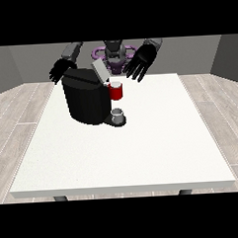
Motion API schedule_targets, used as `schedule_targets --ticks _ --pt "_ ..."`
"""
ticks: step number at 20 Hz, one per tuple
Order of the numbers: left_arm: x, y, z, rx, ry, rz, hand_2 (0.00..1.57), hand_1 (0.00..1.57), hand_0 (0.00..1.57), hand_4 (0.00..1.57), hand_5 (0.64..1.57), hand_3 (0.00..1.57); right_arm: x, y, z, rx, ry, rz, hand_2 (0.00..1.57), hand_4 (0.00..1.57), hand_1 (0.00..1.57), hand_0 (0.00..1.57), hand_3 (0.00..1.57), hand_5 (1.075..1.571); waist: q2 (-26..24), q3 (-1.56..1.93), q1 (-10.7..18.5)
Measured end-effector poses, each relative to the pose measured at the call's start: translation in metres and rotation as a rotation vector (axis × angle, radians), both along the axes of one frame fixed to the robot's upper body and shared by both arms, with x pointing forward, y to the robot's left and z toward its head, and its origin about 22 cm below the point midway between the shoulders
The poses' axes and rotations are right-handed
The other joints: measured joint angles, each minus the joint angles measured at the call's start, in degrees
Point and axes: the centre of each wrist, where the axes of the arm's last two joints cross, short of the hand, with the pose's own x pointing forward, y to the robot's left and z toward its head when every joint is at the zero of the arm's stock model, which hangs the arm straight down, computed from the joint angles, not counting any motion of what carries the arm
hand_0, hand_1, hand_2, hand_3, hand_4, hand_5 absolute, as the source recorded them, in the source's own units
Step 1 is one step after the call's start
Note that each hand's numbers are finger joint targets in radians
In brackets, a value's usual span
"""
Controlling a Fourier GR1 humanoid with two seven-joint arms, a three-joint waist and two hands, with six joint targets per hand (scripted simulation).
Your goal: Insert the coffee pod into the coffee machine and close the lid
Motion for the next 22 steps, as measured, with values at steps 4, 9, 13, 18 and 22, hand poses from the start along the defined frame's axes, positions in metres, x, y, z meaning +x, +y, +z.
schedule_targets --ticks 4,9,13,18,22 --pt "-0.004 -0.001 -0.027 -0.141 0.045 0.006 0.0 0.0 0.0 0.0 1.571 0.0 -0.014 -0.01 -0.015 0.007 0.028 -0.024 0.0 0.4 0.0 0.0 0.0 1.571 -3.36 -0.01 1.83" --pt "-0.015 0.0 -0.078 -0.453 0.116 0.011 0.0 0.0 0.0 0.0 1.571 0.0 -0.025 -0.02 -0.021 -0.005 0.056 -0.04 0.0 0.36 0.0 0.0 0.0 1.571 -9.08 -0.08 5.14" --pt "-0.033 -0.002 -0.129 -0.632 0.203 0.022 0.0 0.0 0.0 0.0 1.571 0.0 -0.03 -0.03 -0.018 -0.04 0.083 -0.019 0.0 0.37 0.0 0.0 0.0 1.571 -14.26 -0.07 8.07" --pt "-0.056 -0.003 -0.176 -0.783 0.279 0.069 0.0 0.0 0.0 0.21 1.571 0.0 -0.026 -0.04 0.001 -0.062 0.084 0.041 0.0 0.0 0.0 0.0 0.0 1.571 -19.42 -0.05 11.22" --pt "-0.069 -0.005 -0.194 -0.871 0.302 0.084 0.0 0.0 0.0 0.0 1.571 0.0 -0.016 -0.045 0.021 -0.082 0.04 0.085 0.0 0.0 0.0 0.0 0.0 1.571 -19.85 -0.03 13.64"
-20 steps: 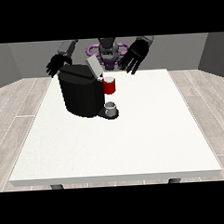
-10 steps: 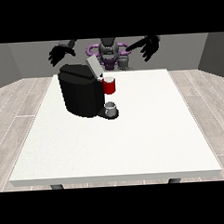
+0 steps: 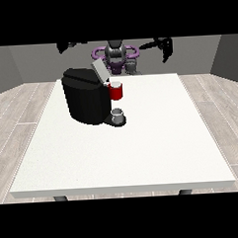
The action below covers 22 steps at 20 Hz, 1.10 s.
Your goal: Insert the coffee pod into the coffee machine and close the lid
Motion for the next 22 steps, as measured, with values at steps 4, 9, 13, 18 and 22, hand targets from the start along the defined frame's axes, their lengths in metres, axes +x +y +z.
schedule_targets --ticks 4,9,13,18,22 --pt "-0.012 -0.005 -0.014 -0.065 0.025 -0.001 0.0 0.0 0.0 0.0 1.571 0.0 0.005 0.009 0.01 -0.014 -0.007 0.063 0.0 0.0 0.0 0.0 0.0 1.571 -0.68 0.0 2.08" --pt "-0.024 -0.01 -0.021 -0.138 0.044 -0.023 0.0 0.0 0.0 0.0 1.571 0.0 0.013 0.009 0.015 -0.062 -0.019 0.091 0.0 0.22 0.0 0.0 0.0 1.571 -0.14 0.03 5.67" --pt "-0.035 -0.012 -0.023 -0.167 0.024 -0.017 0.0 0.0 0.0 0.2 1.571 0.0 0.023 0.015 0.019 -0.072 -0.03 0.123 0.0 0.12 0.0 0.0 0.0 1.571 1.19 0.03 6.46" --pt "-0.047 -0.013 -0.017 -0.18 0.0 -0.007 0.0 0.0 0.0 0.0 1.571 0.0 0.033 0.028 0.023 -0.059 -0.02 0.14 0.0 0.0 0.0 0.0 0.0 1.571 2.81 0.02 7.35" --pt "-0.054 -0.01 -0.006 -0.197 -0.028 -0.003 0.0 0.0 0.0 0.0 1.571 0.0 0.044 0.012 0.024 -0.042 -0.021 0.124 0.0 0.0 0.0 0.0 0.0 1.571 5.14 0.04 8.49"
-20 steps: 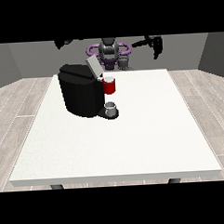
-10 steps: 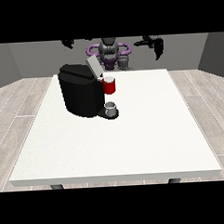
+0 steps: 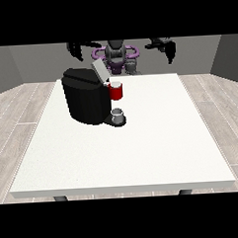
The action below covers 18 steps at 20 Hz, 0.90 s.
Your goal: Insert the coffee pod into the coffee machine and close the lid
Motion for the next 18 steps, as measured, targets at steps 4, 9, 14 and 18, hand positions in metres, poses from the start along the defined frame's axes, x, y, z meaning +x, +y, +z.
schedule_targets --ticks 4,9,14,18 --pt "-0.006 -0.004 0.01 -0.02 -0.005 0.016 0.0 0.0 0.0 0.0 1.571 0.0 0.01 0.002 -0.004 0.006 0.014 0.003 0.0 0.0 0.0 0.0 0.0 1.571 1.84 0.0 0.1" --pt "-0.015 0.002 0.019 -0.004 -0.042 0.027 0.0 0.0 0.0 0.0 1.571 0.0 0.023 0.006 -0.001 0.0 -0.019 0.013 0.0 0.0 0.0 0.0 0.0 1.571 5.13 -0.01 -0.4" --pt "-0.025 0.011 0.024 0.005 -0.06 0.043 0.0 0.0 0.0 0.0 1.571 0.0 0.033 0.013 0.001 -0.027 -0.031 0.035 0.0 0.0 0.0 0.0 0.0 1.571 6.54 -0.09 -0.91" --pt "-0.032 0.021 0.022 0.011 -0.073 0.069 0.0 0.0 0.0 0.0 1.571 0.0 0.042 0.026 0.009 -0.045 -0.033 0.075 0.0 0.0 0.0 0.0 0.0 1.571 7.47 -0.06 -1.99"
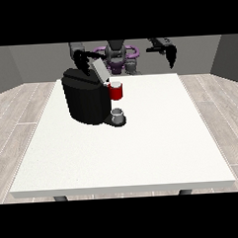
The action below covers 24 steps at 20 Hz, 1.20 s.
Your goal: Insert the coffee pod into the coffee machine and close the lid
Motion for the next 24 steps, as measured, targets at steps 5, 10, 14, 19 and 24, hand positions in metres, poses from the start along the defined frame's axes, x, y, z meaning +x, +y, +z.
schedule_targets --ticks 5,10,14,19,24 --pt "0.004 0.0 0.018 -0.003 -0.024 0.014 0.0 0.0 0.0 0.12 1.571 0.0 0.008 0.006 0.005 -0.006 -0.041 0.005 0.0 0.0 0.0 0.0 0.0 1.571 1.18 -0.17 -0.14" --pt "0.003 0.009 0.015 0.01 -0.044 0.027 0.0 0.0 0.0 0.0 1.571 0.0 0.014 0.015 0.013 -0.009 -0.064 0.028 0.0 0.0 0.0 0.0 0.0 1.571 2.4 -0.24 -0.76" --pt "0.005 0.015 0.018 0.011 -0.04 0.041 0.0 0.0 0.0 0.0 1.571 0.0 0.018 0.024 0.019 -0.022 -0.084 0.05 0.0 0.0 0.0 0.0 0.0 1.571 2.88 -0.15 -1.02" --pt "0.003 0.006 0.017 0.021 -0.034 0.038 0.0 0.0 0.0 0.0 1.571 0.0 0.024 0.031 0.02 -0.032 -0.069 0.062 0.0 0.11 0.0 0.0 0.0 1.571 2.94 -0.03 -0.24" --pt "0.003 0.01 0.013 0.017 -0.035 0.049 0.0 0.0 0.0 0.16 1.571 0.0 0.029 0.046 0.028 -0.071 -0.083 0.094 0.0 0.06 0.0 0.0 0.0 1.571 3.53 -0.01 -0.28"
